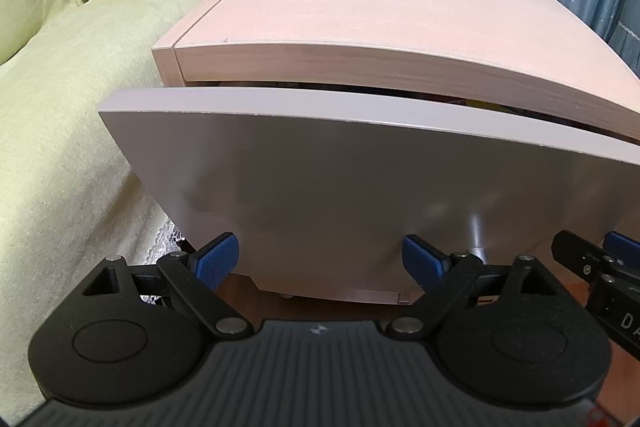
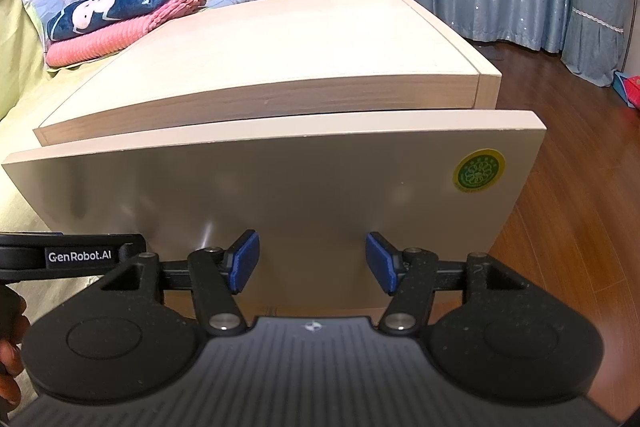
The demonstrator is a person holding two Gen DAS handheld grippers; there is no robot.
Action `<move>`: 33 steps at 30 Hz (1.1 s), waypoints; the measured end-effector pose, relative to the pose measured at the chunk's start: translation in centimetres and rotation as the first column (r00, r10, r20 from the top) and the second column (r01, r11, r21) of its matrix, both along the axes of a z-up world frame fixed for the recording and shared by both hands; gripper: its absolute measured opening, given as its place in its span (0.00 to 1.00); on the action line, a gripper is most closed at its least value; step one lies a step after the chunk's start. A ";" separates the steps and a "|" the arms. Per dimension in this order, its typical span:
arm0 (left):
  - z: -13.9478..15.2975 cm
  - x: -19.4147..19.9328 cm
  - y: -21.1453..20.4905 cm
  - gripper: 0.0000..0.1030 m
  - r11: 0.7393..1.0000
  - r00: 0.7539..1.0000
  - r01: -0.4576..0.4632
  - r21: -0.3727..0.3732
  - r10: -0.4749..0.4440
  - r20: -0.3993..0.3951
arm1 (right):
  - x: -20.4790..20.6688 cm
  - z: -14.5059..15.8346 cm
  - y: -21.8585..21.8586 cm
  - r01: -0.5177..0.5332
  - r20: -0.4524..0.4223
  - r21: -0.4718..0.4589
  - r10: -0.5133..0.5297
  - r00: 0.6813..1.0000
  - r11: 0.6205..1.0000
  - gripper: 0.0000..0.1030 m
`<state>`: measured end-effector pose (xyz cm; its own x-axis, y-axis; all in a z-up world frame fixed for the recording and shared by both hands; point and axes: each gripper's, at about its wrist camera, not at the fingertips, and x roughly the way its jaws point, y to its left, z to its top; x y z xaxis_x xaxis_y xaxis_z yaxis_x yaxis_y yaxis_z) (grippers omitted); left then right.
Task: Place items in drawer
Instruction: 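Push the drawer front inward with the right tool, then push the drawer fully flush into the cabinet with the right tool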
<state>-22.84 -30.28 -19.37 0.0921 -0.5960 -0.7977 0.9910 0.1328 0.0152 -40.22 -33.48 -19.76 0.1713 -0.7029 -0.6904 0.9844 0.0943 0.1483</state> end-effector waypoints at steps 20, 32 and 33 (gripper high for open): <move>0.0 0.5 -1.6 0.88 1.000 1.000 -0.003 0.001 0.003 -0.013 | 0.2 -0.1 -1.0 0.012 -0.007 -0.014 -0.013 1.000 1.000 0.54; 0.0 1.2 -2.6 0.88 1.000 1.000 -0.007 0.000 0.007 -0.028 | 0.5 -0.2 -1.6 0.020 -0.009 -0.022 -0.020 1.000 1.000 0.54; 0.0 1.2 -2.7 0.88 1.000 1.000 -0.008 0.000 0.008 -0.028 | 0.5 -0.2 -1.7 0.020 -0.009 -0.022 -0.020 1.000 1.000 0.54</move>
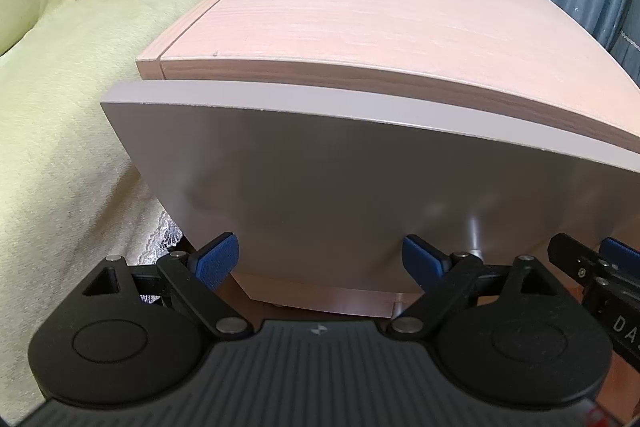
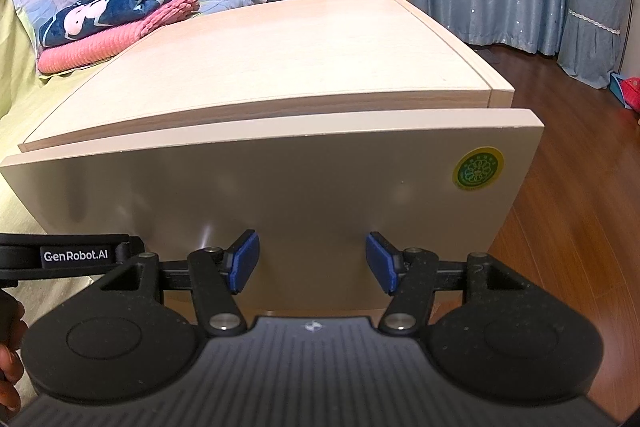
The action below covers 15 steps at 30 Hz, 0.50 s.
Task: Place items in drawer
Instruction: 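Push the drawer fully flush into the cabinet with the right tool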
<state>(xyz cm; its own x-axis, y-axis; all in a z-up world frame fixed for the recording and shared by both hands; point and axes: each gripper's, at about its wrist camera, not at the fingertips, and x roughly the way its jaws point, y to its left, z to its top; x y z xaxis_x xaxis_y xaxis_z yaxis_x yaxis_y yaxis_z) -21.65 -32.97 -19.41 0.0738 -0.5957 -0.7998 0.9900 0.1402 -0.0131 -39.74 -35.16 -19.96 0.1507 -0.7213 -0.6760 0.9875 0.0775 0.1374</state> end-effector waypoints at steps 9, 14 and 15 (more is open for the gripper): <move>-0.1 0.0 0.0 0.88 1.000 1.000 0.000 0.000 0.000 -0.004 | 0.2 0.3 -0.7 0.003 0.002 0.000 -0.003 1.000 1.000 0.55; 0.0 0.1 -0.2 0.88 1.000 1.000 0.000 -0.001 0.000 -0.004 | 0.3 0.3 -1.0 0.003 0.002 -0.003 -0.002 1.000 1.000 0.55; 0.0 0.1 -0.2 0.88 1.000 1.000 0.000 -0.002 0.000 -0.004 | 0.3 0.3 -1.0 0.002 0.002 -0.005 -0.002 1.000 1.000 0.55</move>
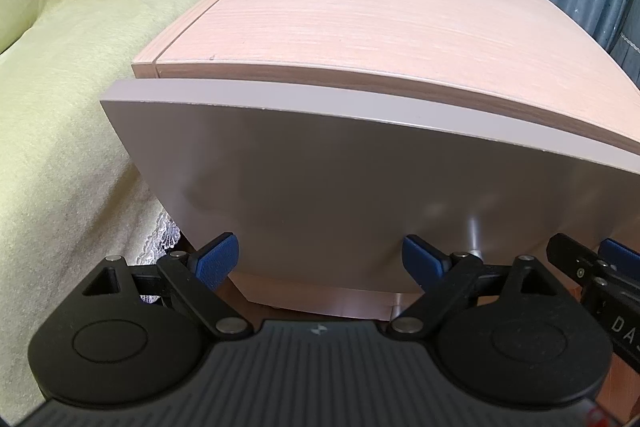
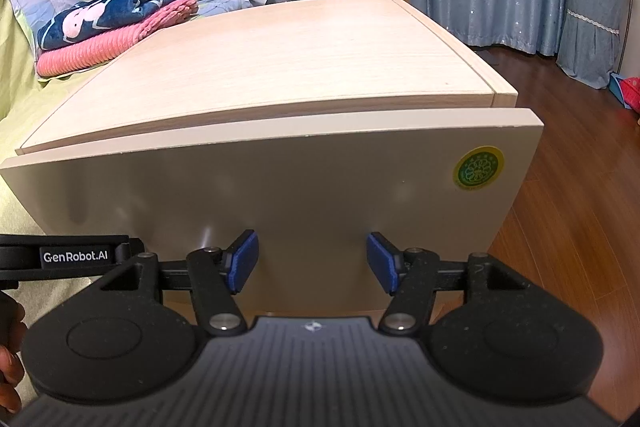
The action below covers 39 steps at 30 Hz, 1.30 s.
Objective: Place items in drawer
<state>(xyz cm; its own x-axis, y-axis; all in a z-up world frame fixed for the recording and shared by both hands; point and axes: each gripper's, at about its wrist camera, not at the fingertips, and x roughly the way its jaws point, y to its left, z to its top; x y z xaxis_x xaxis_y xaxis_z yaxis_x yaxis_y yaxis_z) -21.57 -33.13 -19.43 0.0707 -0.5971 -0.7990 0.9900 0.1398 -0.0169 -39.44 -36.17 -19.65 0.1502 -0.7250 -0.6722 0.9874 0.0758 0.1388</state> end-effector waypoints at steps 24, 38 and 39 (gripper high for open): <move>0.1 0.7 -1.0 0.88 1.000 1.000 0.008 -0.010 -0.008 -0.008 | 0.6 0.1 -0.3 0.006 -0.019 -0.049 -0.007 1.000 0.999 0.56; 2.1 0.9 1.2 0.87 0.997 0.998 0.059 -0.051 -0.060 -0.024 | -0.2 2.0 1.0 -0.027 0.000 -0.038 0.027 1.000 0.999 0.56; 2.4 0.8 1.8 0.87 0.997 0.998 0.061 -0.040 -0.062 -0.018 | -0.4 2.4 1.5 -0.038 0.007 -0.034 0.038 0.999 0.999 0.60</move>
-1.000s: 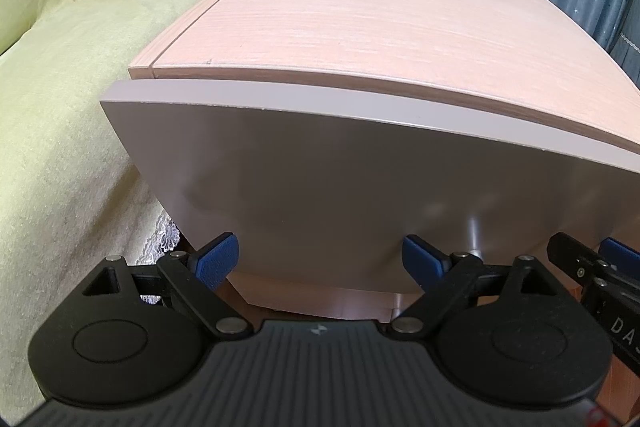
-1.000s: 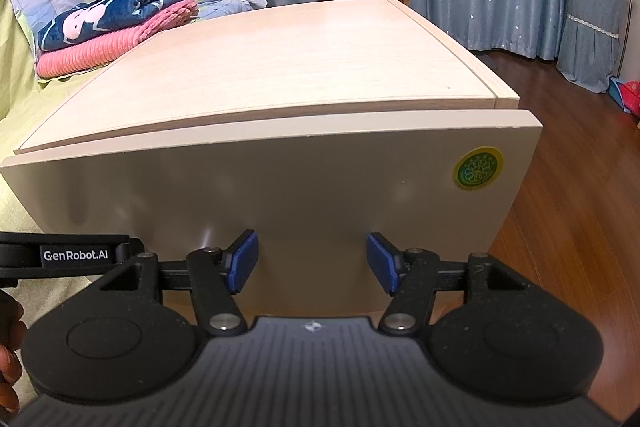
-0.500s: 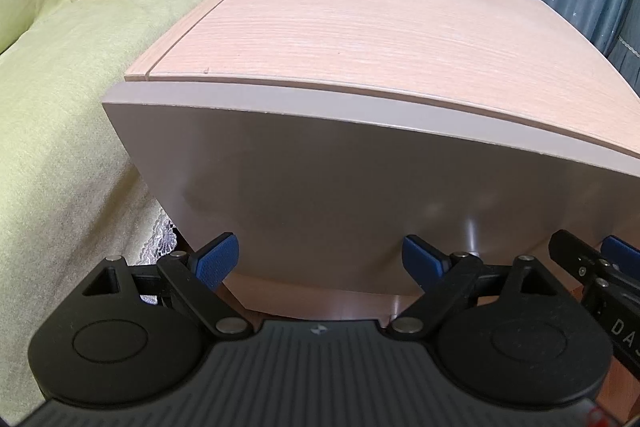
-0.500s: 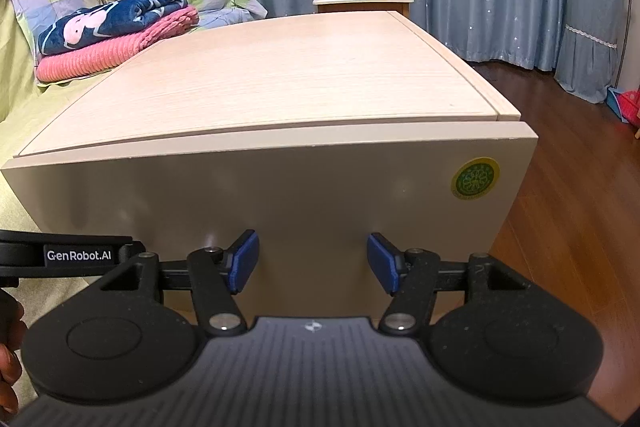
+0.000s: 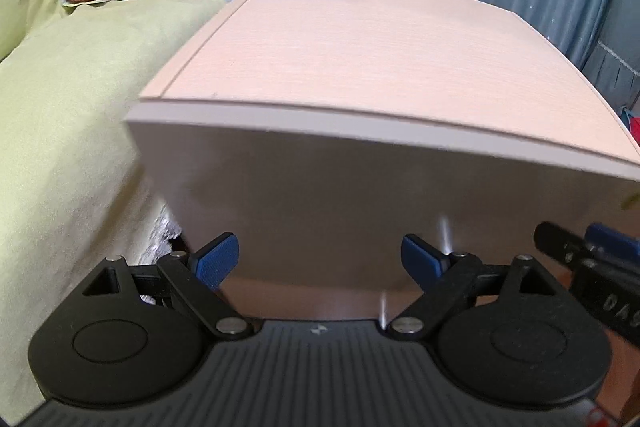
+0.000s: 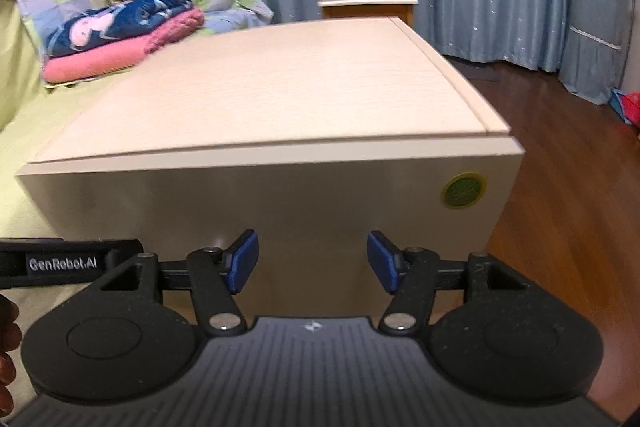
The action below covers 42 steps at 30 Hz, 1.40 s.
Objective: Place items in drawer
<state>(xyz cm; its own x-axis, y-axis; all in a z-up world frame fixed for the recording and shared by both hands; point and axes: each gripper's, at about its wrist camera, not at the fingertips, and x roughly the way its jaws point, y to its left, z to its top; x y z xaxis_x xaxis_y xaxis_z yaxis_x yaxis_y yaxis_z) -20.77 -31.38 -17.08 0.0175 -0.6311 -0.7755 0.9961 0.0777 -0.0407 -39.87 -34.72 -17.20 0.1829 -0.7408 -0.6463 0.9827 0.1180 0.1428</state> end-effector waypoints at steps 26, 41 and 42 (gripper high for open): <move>9.9 -4.7 16.1 0.92 1.000 0.998 -0.014 0.014 0.013 0.068 | -6.1 8.8 14.4 -0.146 -0.009 0.042 0.147 0.989 0.988 0.99; 10.6 -6.2 19.9 0.92 1.000 0.998 -0.017 0.027 0.015 0.063 | -9.1 8.8 16.9 -0.114 -0.009 0.008 0.114 0.993 0.993 0.99; 10.6 -6.2 19.9 0.92 0.999 0.998 -0.020 0.026 0.018 0.064 | -9.1 8.7 16.8 -0.114 -0.009 0.010 0.114 0.993 0.993 0.99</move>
<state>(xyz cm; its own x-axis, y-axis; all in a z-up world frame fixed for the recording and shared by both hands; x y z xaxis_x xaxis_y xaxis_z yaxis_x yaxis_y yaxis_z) -27.02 -11.48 -6.47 0.0789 -0.6095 -0.7888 0.9950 0.0966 0.0249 -48.93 -17.92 -8.48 0.2598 -0.7094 -0.6552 0.9642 0.2285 0.1349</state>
